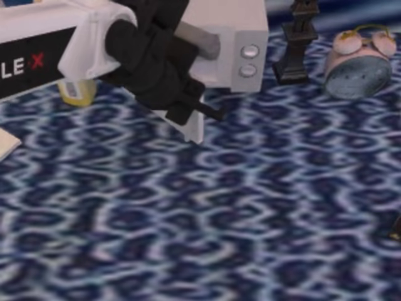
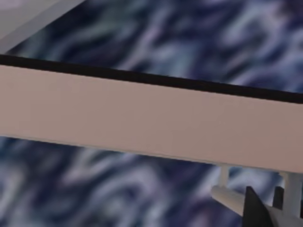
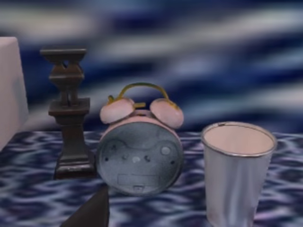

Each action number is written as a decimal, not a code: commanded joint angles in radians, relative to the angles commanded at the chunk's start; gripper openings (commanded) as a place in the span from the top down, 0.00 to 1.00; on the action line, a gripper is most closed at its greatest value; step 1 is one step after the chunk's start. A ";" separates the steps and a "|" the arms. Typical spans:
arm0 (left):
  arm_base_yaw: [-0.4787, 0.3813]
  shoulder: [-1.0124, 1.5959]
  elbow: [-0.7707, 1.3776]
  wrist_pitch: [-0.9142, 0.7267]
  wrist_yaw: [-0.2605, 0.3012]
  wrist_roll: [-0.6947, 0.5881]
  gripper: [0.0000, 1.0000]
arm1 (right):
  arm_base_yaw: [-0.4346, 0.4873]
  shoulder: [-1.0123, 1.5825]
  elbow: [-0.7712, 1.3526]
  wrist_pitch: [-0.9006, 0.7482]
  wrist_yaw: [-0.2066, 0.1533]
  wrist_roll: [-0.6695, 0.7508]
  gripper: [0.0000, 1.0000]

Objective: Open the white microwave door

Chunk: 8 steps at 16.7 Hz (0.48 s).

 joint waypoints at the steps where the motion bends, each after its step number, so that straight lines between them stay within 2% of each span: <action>1: 0.008 -0.010 -0.010 0.002 0.011 0.022 1.00 | 0.000 0.000 0.000 0.000 0.000 0.000 0.00; 4: 0.031 -0.035 -0.040 0.004 0.041 0.083 1.00 | 0.000 0.000 0.000 0.000 0.000 0.000 0.00; 8: 0.034 -0.038 -0.045 0.004 0.046 0.091 1.00 | 0.000 0.000 0.000 0.000 0.000 0.000 0.00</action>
